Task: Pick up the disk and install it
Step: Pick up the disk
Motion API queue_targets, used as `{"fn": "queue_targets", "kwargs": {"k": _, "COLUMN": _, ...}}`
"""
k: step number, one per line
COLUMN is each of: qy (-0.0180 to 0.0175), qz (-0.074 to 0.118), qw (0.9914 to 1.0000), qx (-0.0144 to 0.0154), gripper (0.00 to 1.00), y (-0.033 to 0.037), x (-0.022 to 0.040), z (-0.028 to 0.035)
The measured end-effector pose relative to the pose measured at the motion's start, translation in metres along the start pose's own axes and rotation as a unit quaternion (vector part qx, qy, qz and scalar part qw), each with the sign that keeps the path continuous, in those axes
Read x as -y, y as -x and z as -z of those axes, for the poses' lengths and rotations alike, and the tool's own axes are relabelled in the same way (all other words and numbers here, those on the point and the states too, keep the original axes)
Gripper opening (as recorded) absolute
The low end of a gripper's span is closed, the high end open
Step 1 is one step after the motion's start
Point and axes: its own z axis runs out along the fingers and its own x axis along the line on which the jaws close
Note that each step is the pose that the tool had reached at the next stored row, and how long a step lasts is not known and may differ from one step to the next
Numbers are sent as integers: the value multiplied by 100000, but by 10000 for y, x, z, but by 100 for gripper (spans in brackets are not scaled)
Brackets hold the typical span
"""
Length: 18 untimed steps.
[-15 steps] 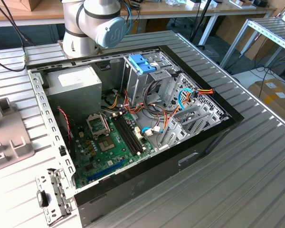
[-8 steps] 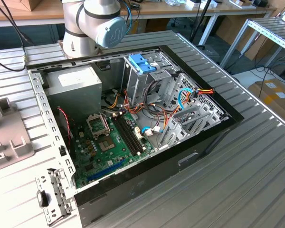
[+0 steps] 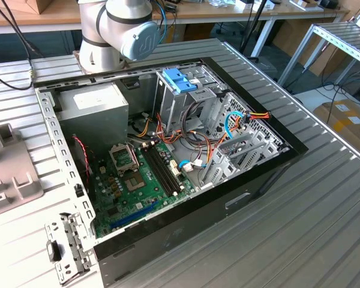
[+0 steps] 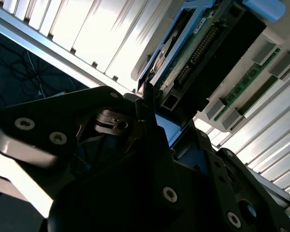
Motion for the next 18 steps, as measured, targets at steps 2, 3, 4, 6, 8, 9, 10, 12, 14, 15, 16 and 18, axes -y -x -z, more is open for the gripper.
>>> {"fn": "queue_targets", "kwargs": {"k": 2, "qy": 7, "qz": 1, "qw": 100000, "qx": 47, "gripper": 37, "y": 0, "x": 0, "z": 8}}
{"fn": "queue_targets", "kwargs": {"k": 3, "qy": 8, "qz": -2, "qw": 100000, "qx": 63, "gripper": 37, "y": 0, "x": 0, "z": 11}}
{"fn": "queue_targets", "kwargs": {"k": 4, "qy": -5, "qz": 0, "qw": 100000, "qx": 86, "gripper": 37, "y": 0, "x": 1, "z": 16}}
{"fn": "queue_targets", "kwargs": {"k": 6, "qy": -16, "qz": -2, "qw": 100000, "qx": 123, "gripper": 37, "y": 1, "x": 1, "z": 24}}
{"fn": "queue_targets", "kwargs": {"k": 8, "qy": -8, "qz": -3, "qw": 100000, "qx": 144, "gripper": 37, "y": 1, "x": 1, "z": 29}}
{"fn": "queue_targets", "kwargs": {"k": 9, "qy": -11, "qz": -1, "qw": 100000, "qx": 157, "gripper": 37, "y": 1, "x": 1, "z": 32}}
{"fn": "queue_targets", "kwargs": {"k": 10, "qy": -13, "qz": -1, "qw": 100000, "qx": 175, "gripper": 37, "y": 1, "x": 1, "z": 34}}
{"fn": "queue_targets", "kwargs": {"k": 12, "qy": -13, "qz": -4, "qw": 100000, "qx": 204, "gripper": 37, "y": 1, "x": 1, "z": 39}}
{"fn": "queue_targets", "kwargs": {"k": 14, "qy": -15, "qz": -6, "qw": 100000, "qx": 239, "gripper": 37, "y": 2, "x": 1, "z": 47}}
{"fn": "queue_targets", "kwargs": {"k": 15, "qy": -20, "qz": -6, "qw": 100000, "qx": 252, "gripper": 37, "y": 2, "x": 2, "z": 49}}
{"fn": "queue_targets", "kwargs": {"k": 16, "qy": -18, "qz": -7, "qw": 100000, "qx": 261, "gripper": 37, "y": 2, "x": 2, "z": 52}}
{"fn": "queue_targets", "kwargs": {"k": 18, "qy": -19, "qz": -8, "qw": 100000, "qx": 281, "gripper": 37, "y": 2, "x": 2, "z": 58}}
